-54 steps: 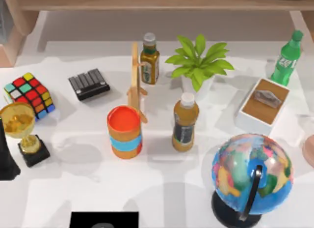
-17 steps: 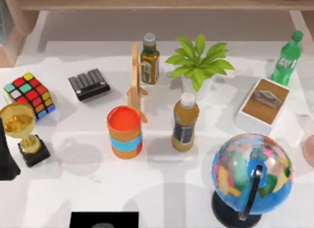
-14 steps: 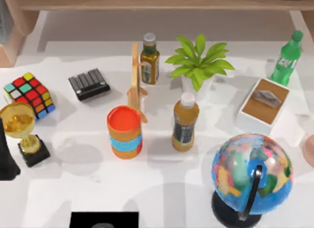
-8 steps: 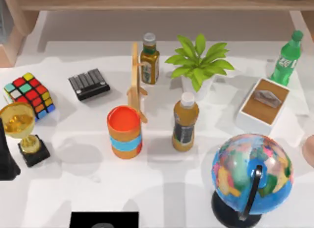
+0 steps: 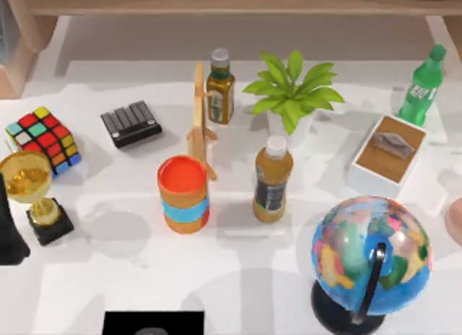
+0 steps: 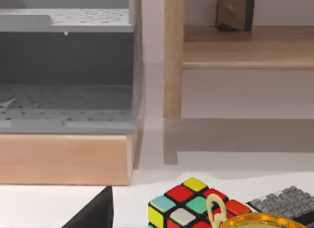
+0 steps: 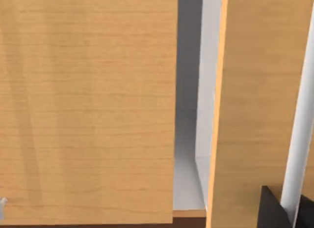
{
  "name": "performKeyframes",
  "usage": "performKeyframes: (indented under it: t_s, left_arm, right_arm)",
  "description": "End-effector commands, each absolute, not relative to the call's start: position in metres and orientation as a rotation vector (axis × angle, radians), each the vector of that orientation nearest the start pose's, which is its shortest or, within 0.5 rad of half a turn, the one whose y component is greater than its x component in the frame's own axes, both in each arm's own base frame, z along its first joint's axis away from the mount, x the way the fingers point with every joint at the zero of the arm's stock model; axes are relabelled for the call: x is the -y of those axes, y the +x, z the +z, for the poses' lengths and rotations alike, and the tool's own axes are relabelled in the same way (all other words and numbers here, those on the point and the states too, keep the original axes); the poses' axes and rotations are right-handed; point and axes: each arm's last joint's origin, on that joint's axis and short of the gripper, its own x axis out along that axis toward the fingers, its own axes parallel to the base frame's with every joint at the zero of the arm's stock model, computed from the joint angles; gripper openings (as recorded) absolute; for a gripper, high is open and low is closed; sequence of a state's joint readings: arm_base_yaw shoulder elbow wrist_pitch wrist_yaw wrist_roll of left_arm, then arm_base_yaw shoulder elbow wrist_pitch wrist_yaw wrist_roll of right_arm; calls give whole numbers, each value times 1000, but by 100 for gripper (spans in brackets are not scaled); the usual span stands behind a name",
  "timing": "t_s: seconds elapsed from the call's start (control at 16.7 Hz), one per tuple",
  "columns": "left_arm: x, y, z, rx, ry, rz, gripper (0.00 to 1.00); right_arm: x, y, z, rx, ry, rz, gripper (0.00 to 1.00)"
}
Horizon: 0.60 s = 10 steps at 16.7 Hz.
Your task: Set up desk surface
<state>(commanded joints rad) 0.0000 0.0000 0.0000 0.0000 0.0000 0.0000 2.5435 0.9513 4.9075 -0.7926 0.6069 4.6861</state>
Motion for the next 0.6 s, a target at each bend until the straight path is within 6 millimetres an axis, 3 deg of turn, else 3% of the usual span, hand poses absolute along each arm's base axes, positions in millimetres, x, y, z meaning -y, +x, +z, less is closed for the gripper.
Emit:
performKeyframes:
  t_s: [0.12,0.42,0.6]
  left_arm:
    - [1,106,160,0,0,0,100]
    - [1,106,160,0,0,0,100]
    - [1,106,160,0,0,0,100]
  right_arm:
    - [181,308,92,-3,1572,-22,0]
    - [182,309,90,-4,1572,-32,0]
    - [185,324,90,1,1570,-39,0]
